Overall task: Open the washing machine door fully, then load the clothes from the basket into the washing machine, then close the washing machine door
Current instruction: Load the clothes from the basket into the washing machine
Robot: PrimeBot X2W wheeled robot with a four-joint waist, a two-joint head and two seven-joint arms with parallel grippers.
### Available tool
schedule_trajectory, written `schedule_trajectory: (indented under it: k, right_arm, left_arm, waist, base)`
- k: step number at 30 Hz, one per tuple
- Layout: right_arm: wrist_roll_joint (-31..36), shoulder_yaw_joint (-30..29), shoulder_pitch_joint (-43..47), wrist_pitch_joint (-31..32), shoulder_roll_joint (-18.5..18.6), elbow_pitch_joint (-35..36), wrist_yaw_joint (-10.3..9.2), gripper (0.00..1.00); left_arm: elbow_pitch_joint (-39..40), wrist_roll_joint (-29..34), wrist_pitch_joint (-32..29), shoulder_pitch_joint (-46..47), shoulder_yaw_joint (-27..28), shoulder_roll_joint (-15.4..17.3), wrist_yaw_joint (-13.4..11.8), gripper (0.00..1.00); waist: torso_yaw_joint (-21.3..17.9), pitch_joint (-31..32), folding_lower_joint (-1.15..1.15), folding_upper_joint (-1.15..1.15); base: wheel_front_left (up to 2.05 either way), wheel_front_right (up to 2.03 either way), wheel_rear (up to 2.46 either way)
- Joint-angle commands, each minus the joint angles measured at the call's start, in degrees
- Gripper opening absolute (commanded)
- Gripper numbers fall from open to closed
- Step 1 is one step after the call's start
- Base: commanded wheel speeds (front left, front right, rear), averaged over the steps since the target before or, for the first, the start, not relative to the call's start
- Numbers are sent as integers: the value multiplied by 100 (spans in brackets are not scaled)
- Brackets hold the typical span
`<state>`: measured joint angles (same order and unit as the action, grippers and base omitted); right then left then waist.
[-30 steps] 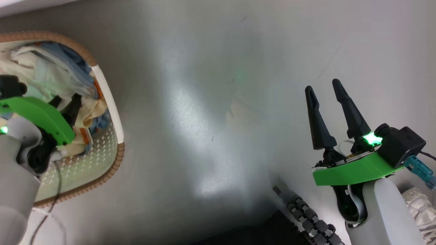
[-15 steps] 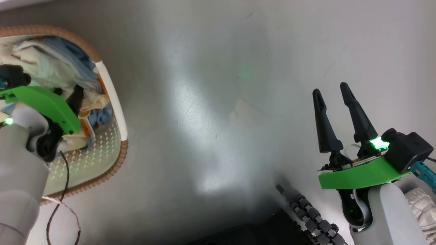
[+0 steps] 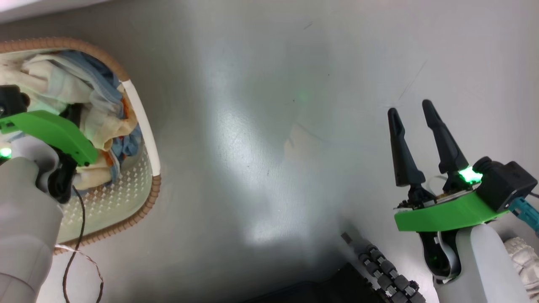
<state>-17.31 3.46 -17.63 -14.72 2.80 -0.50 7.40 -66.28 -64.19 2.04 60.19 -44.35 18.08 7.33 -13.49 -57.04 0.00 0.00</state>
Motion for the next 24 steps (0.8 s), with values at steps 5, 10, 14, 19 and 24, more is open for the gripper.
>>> schedule_trajectory:
  k: [5, 10, 14, 19, 24]
  right_arm:
    - [55, 103, 50, -28, 8, 39, 9, 100]
    - [155, 57, 8, -28, 8, -4, 9, 100]
    - [216, 26, -1, -28, 8, -42, 9, 100]
    - [295, -1, 5, -28, 8, -99, 9, 100]
    - [388, -51, 49, -28, 8, -184, 9, 100]
  left_arm:
    - [85, 10, 575, -338, 38, 259, 14, 0]
    - [221, 44, 1121, -579, 13, 255, 15, 0]
    - [403, 108, 1280, -766, 105, 230, 15, 0]
    - [858, 477, 1293, -946, 629, 299, 15, 0]
    - [1574, 1280, 1294, -1516, 1537, 204, -32, 0]
  waist:
    - [88, 276, 0, 0]
    - [219, 621, 0, 0]
    - [352, 911, 0, 0]
    - [509, 1202, 0, 0]
    - [677, 1606, 0, 0]
  base:
    - [0, 0, 0]
    - [0, 0, 0]
    - [0, 0, 0]
    - [0, 0, 0]
    - [0, 0, 0]
